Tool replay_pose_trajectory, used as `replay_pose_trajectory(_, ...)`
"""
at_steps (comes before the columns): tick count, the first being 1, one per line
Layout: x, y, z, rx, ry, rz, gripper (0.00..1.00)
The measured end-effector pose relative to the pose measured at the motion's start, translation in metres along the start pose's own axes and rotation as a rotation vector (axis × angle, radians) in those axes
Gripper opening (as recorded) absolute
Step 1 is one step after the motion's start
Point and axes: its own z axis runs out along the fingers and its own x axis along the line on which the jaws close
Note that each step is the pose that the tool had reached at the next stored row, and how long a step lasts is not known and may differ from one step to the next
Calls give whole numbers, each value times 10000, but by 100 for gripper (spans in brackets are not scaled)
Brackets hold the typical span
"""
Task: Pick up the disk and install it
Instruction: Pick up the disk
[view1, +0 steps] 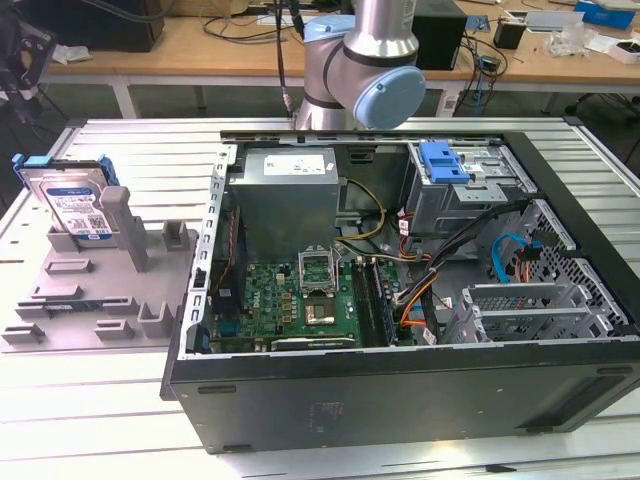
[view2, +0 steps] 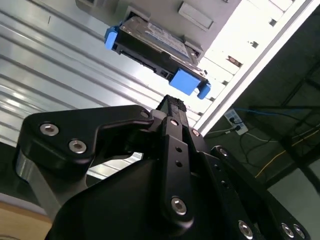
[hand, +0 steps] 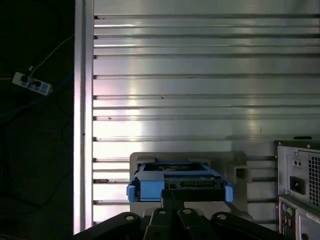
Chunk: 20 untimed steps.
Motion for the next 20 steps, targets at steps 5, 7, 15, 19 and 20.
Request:
replay_pose_trajectory(5, 0, -1, 4, 5, 146, -1249, 11)
replay_pose_trajectory(7, 0, 0, 5, 6, 181, -1607, 11)
replay_pose_trajectory(15, -1, -1, 12, 9, 353, -3043, 36)
replay_pose_trajectory(19, -2, -1, 17, 13, 466, -4007, 36)
replay_pose_trajectory(20, -2, -1, 18, 14, 484, -4175, 36)
